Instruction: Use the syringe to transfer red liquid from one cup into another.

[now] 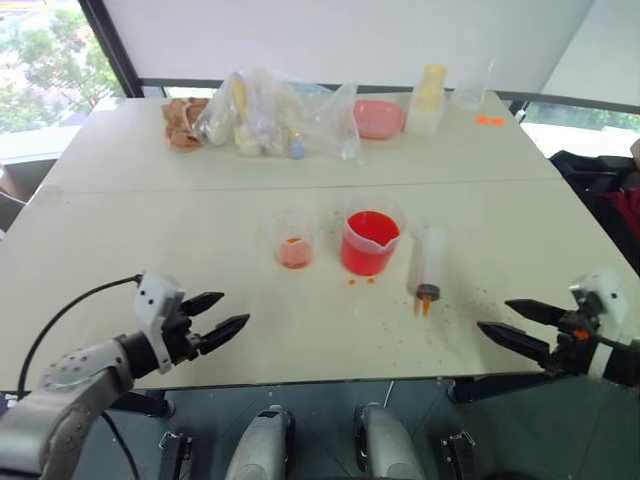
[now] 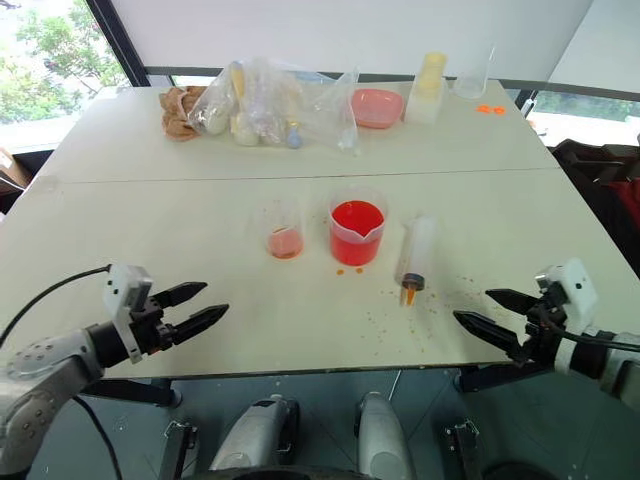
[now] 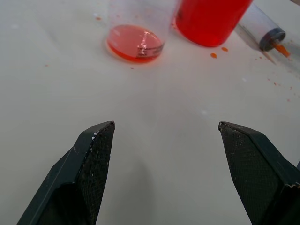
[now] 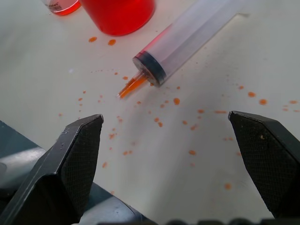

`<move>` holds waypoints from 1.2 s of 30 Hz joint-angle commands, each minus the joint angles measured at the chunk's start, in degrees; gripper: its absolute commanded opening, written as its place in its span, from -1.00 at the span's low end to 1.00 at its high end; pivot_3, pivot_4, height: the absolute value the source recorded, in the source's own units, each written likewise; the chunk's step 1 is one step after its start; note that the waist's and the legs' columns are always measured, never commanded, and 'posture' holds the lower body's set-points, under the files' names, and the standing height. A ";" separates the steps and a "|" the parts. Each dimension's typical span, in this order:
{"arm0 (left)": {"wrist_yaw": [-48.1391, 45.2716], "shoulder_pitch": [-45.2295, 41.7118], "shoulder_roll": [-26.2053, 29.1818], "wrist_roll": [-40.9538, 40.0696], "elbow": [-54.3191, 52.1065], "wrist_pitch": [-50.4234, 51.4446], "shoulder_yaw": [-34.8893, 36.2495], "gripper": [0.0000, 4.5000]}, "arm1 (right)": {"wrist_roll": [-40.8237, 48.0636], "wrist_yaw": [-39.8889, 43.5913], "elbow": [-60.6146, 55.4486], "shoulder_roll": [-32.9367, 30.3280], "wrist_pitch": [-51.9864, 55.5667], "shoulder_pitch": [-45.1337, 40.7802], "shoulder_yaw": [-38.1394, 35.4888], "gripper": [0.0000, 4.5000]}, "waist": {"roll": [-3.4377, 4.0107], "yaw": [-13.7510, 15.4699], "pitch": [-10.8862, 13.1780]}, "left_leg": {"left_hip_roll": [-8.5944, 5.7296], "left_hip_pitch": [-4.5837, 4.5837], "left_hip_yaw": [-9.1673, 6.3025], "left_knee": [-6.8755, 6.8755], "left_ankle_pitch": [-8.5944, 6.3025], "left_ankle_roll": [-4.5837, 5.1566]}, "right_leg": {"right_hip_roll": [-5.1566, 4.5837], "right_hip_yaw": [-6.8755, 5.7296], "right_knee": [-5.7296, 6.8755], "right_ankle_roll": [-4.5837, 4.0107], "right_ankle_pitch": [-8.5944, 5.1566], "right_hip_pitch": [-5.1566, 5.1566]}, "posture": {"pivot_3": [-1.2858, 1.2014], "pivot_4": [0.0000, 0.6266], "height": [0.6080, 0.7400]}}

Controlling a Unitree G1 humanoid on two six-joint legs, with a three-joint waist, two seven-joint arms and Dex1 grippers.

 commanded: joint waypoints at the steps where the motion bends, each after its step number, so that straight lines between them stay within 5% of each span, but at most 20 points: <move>1: 0.48 -0.64 -0.92 2.11 -0.26 -2.50 -2.52 0.65 | -0.82 -2.23 -1.64 1.00 -1.97 -1.09 0.66 0.99 | -0.01 0.29 0.00 | 0.00 -0.01 -0.01 0.00 0.00 0.00 | 0.00 0.00 0.00 0.00 0.00 0.00 | 0.03 -0.52 1.00; 22: -1.34 -5.97 0.03 -0.71 0.62 0.58 -2.55 0.65 | 6.20 -11.84 2.03 -4.12 16.69 -13.64 1.14 0.99 | 0.00 0.88 -0.02 | 0.00 -0.04 0.00 0.03 0.01 0.01 | 0.02 -0.02 0.00 0.00 0.00 -0.02 | 0.03 -0.52 1.00; 29: -13.69 -13.57 16.22 -1.85 1.08 4.70 -3.78 0.65 | 8.59 -16.43 11.47 -11.20 32.10 -37.88 10.70 0.99 | 0.02 0.32 0.02 | 0.04 -0.07 0.01 0.00 0.01 0.01 | 0.06 -0.05 0.01 -0.04 0.02 -0.13 | 0.03 -0.52 1.00; 36: -20.59 -23.67 21.65 -3.75 5.29 5.39 -4.45 0.65 | 4.40 -22.27 36.26 -5.12 40.85 -63.40 23.67 0.99 | -0.02 -0.45 0.05 | -0.01 -0.32 -0.01 -0.04 0.01 0.02 | 0.03 -0.08 -0.09 -0.05 0.03 -0.31 | 0.03 -0.52 1.00</move>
